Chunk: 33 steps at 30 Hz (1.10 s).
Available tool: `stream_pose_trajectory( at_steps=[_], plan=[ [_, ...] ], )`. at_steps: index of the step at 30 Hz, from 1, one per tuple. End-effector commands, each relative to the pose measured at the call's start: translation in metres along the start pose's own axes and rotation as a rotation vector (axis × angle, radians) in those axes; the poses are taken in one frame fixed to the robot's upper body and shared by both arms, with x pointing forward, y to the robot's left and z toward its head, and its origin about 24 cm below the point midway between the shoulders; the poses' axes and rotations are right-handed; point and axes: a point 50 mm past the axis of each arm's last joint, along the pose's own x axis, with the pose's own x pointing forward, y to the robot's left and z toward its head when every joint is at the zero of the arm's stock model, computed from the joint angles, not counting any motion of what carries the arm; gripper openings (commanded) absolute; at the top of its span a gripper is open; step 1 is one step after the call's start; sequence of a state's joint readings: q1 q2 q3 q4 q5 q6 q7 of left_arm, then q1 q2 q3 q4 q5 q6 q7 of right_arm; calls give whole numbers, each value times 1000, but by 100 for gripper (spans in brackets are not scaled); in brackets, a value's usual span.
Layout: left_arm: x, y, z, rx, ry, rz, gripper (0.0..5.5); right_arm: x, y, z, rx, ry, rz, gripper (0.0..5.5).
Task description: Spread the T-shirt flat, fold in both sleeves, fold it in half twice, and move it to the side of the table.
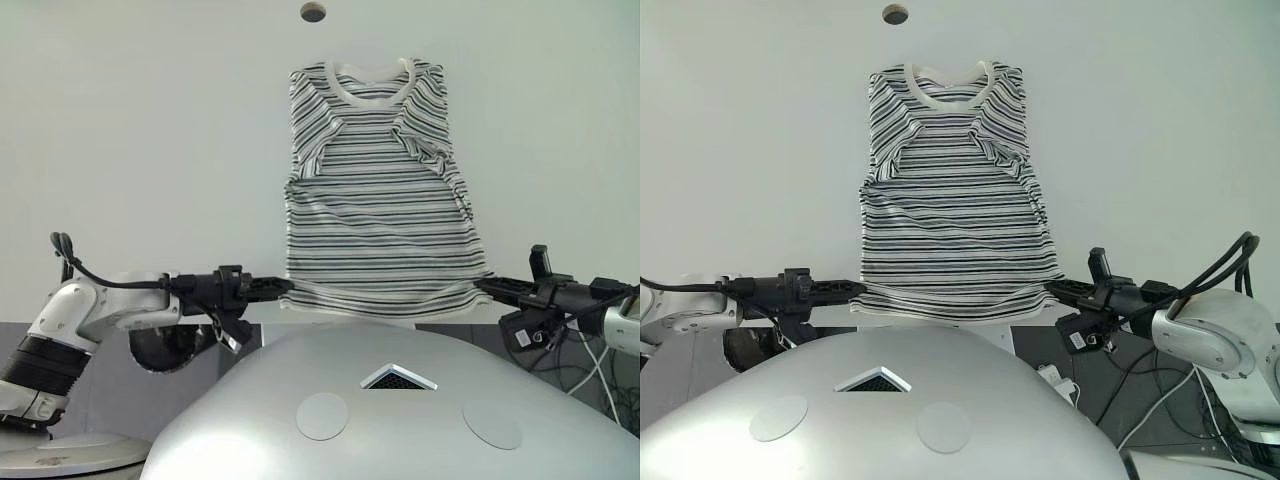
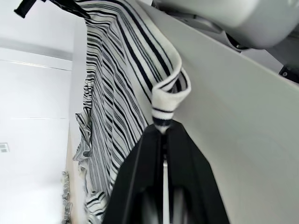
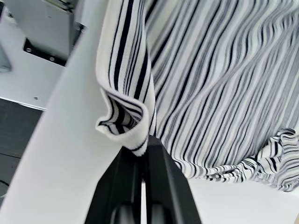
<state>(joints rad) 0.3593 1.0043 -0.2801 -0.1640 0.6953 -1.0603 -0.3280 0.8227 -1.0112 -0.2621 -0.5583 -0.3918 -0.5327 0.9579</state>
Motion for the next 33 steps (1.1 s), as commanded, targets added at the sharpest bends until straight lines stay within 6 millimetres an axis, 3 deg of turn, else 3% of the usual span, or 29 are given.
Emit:
stream_pose_trajectory(
  at_steps=[1, 9, 14, 26, 28, 30, 33],
  plan=[
    [-6, 14, 6, -214, 30, 37, 0, 0, -5, 2, 87, -49, -73, 3],
    [-28, 39, 21, -573, -51, 95, 0, -14, -12, 12, 163, -180, -202, 3],
    [-48, 41, 33, -644, -101, 73, 0, -35, -15, 13, 167, -200, -300, 3],
    [-86, 64, 63, -670, -205, 311, 0, -79, -20, 22, 154, -274, -512, 3],
    [-85, 71, 58, -623, -172, 343, 0, -80, -30, 18, 137, -275, -536, 3],
    [-81, 76, 39, -559, -63, 390, 0, -73, -44, 9, 145, -254, -559, 3],
    [-69, 86, -4, -421, 145, 498, 0, -49, -68, -17, 166, -181, -553, 3]
  ],
)
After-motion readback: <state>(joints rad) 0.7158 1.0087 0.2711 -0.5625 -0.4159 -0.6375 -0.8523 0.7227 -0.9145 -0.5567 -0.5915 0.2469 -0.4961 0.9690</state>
